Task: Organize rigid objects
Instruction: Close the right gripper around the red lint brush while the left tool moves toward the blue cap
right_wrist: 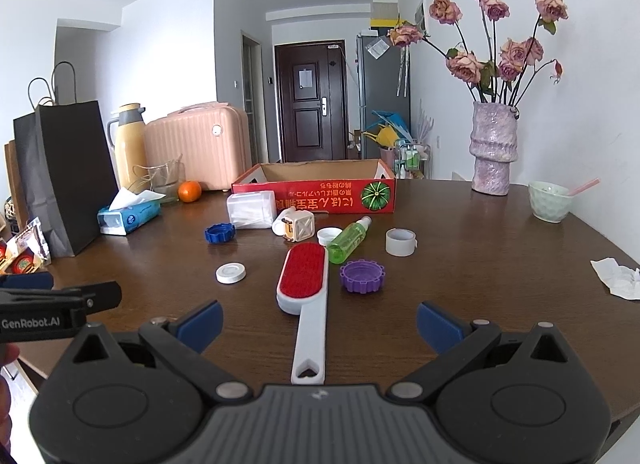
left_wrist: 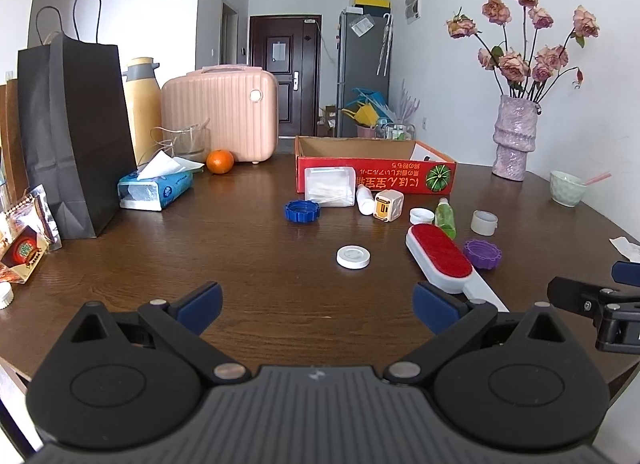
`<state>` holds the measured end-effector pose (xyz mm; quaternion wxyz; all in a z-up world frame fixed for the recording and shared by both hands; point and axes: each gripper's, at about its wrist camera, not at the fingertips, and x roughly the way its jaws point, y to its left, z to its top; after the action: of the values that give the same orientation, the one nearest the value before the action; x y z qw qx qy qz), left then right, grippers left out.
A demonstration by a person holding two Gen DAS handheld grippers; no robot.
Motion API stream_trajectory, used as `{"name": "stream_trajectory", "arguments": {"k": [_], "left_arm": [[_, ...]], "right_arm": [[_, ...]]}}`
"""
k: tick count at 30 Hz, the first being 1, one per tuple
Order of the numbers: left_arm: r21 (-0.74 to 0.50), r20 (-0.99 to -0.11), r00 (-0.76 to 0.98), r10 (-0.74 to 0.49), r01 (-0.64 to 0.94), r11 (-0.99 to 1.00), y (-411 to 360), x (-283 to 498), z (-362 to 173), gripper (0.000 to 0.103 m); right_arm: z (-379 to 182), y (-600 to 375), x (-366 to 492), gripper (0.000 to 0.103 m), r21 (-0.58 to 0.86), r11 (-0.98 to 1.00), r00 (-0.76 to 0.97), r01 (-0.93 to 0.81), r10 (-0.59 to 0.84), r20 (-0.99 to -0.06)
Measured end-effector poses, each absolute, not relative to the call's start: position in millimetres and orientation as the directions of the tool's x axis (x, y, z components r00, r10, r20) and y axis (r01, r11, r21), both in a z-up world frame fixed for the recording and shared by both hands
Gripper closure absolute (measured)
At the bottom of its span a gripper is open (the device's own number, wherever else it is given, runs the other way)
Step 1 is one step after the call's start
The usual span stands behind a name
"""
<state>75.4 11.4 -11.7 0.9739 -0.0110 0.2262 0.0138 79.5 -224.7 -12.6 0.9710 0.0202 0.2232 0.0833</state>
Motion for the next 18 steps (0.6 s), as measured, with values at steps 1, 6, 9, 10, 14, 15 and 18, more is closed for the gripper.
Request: {"name": "stream_trajectory", "arguments": {"k": [1,6,9,10,14,15,18], "left_arm": [[-0.016,-0.445,0.895,0.023,-0.034,0.999,12,79,-13,0.000],[-0.019,-0.471,0.882,0.023,-0.037,0.999,13,98,-19,0.000],[-0.020,-0.484,0.875,0.025,-0.039,0.999,13,110,-21,0.000],[-0.020,-0.488,0.872,0.025,-0.040,0.999,13,114,-21,0.000],[-0.025,-0.507,0.862,0.019,-0.036,0.999,14,129,-24,0.000],[-0.022,-0.510,0.860,0.020,-0.036,0.999,14,132,-25,0.000],[-0.020,-0.518,0.855,0.015,-0.030,0.999,14,142,-25,0.000]], "right_arm": [[-13,-224,83,0.000,0.077,0.985,0.885,-0.153,0.171,-0.433],[-18,-222,102,0.000,0.077,0.985,0.875,-0.152,0.170,-0.453],[-21,-221,113,0.000,0.079,0.985,0.868,-0.151,0.171,-0.465],[-22,-220,117,0.000,0.079,0.985,0.867,-0.150,0.170,-0.469],[-25,-219,132,0.000,0.077,0.987,0.859,-0.143,0.163,-0.485],[-26,-219,136,0.000,0.077,0.987,0.858,-0.143,0.162,-0.488],[-28,-219,146,0.000,0.079,0.987,0.851,-0.142,0.162,-0.499]]}}
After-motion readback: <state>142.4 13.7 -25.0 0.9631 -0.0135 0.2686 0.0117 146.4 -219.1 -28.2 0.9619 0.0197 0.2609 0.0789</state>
